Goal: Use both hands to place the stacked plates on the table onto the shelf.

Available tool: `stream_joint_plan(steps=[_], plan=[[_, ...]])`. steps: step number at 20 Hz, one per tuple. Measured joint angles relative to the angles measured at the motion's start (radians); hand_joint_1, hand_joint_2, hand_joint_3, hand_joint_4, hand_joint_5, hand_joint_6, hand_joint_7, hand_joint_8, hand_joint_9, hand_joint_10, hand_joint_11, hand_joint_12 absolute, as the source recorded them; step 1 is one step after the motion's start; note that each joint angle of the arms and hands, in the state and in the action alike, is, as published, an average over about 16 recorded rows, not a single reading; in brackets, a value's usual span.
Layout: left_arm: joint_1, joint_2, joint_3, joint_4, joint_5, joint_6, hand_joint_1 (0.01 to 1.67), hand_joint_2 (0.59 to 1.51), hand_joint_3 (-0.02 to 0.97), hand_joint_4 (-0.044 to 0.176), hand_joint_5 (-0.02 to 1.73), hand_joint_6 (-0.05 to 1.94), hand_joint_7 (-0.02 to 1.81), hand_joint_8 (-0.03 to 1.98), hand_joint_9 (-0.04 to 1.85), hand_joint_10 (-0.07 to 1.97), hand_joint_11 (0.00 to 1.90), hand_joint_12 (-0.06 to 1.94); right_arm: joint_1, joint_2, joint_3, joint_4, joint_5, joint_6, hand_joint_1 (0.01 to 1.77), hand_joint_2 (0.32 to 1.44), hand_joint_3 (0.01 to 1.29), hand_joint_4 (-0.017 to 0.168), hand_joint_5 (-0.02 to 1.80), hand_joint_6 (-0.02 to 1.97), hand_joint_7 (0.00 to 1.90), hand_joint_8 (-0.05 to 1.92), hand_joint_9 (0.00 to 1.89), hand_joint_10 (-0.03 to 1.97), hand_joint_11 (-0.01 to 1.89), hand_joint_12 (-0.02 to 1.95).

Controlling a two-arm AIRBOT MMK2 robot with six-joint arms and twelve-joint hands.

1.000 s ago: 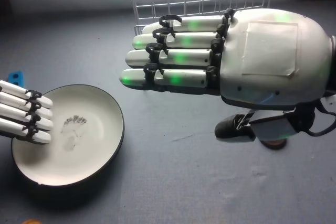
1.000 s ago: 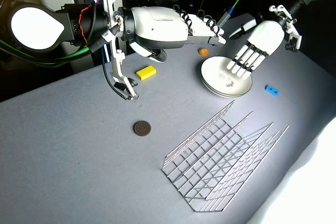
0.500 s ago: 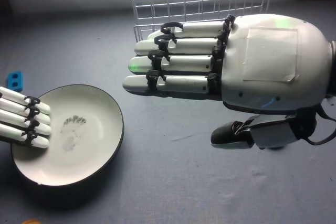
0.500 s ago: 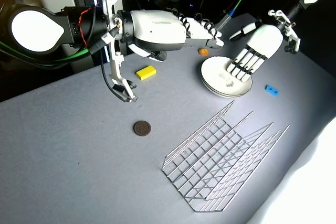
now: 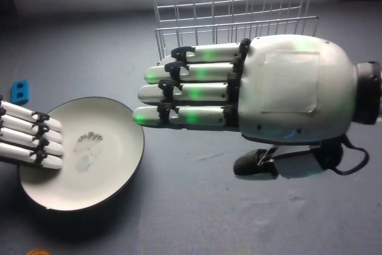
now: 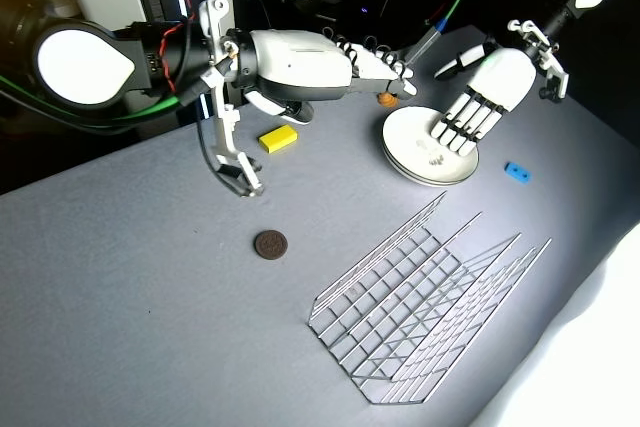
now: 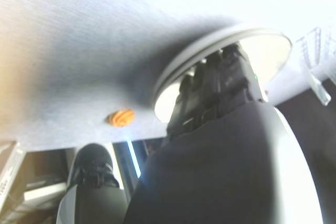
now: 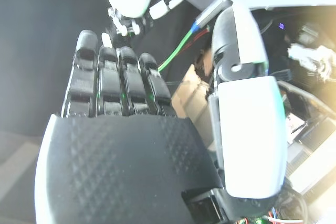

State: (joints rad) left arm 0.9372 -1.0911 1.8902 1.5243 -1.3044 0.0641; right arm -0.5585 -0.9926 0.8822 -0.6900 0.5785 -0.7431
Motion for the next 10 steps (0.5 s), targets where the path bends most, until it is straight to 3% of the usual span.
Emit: stream_joint_plan(steps=[10], plan=[[-0.039, 0.002, -0.118, -0.01, 0.078, -0.005, 0.02, 1.073, 0.019, -0.006, -0.01, -0.03, -0.01, -0.02, 0.02, 0.01, 0.01, 0.01, -0.007, -0.154, 0.114, 0.059, -0.03, -0.091, 0.87, 1.08, 0.01, 0.005, 0.02, 0.02, 0.04, 0.01, 0.05, 0.0, 0.02, 0.46]])
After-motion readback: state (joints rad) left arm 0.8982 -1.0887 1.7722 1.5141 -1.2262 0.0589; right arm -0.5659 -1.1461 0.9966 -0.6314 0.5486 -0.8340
